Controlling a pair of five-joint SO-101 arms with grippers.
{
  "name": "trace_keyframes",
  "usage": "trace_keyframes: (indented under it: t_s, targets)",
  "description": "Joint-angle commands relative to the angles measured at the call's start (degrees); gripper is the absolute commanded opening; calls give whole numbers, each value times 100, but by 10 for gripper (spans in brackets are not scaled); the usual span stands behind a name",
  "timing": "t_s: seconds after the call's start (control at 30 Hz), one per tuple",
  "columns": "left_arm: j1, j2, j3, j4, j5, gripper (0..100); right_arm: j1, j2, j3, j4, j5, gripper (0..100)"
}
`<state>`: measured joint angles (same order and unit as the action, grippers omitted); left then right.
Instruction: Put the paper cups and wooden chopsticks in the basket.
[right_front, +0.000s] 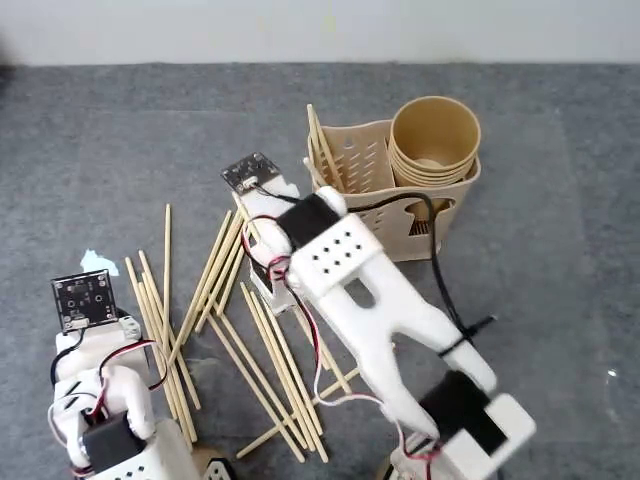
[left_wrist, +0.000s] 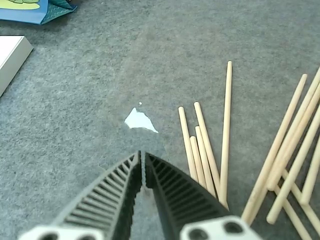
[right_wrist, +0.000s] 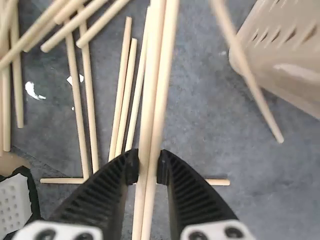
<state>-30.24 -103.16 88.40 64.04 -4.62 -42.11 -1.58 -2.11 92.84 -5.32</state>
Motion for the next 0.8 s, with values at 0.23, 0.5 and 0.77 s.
trace_keyframes:
  t_s: [0.23,0.5,0.77]
  targets:
    - [53,-114,-22,-141,-44,12,-40,-1842,-105,-171,563,9]
    - [53,-114,-22,-141,-44,12,207,-3046,-97,-1314,985,9]
    - [53,-114,-22,-141,-44,12,1314,-3275,0,-2967,958,9]
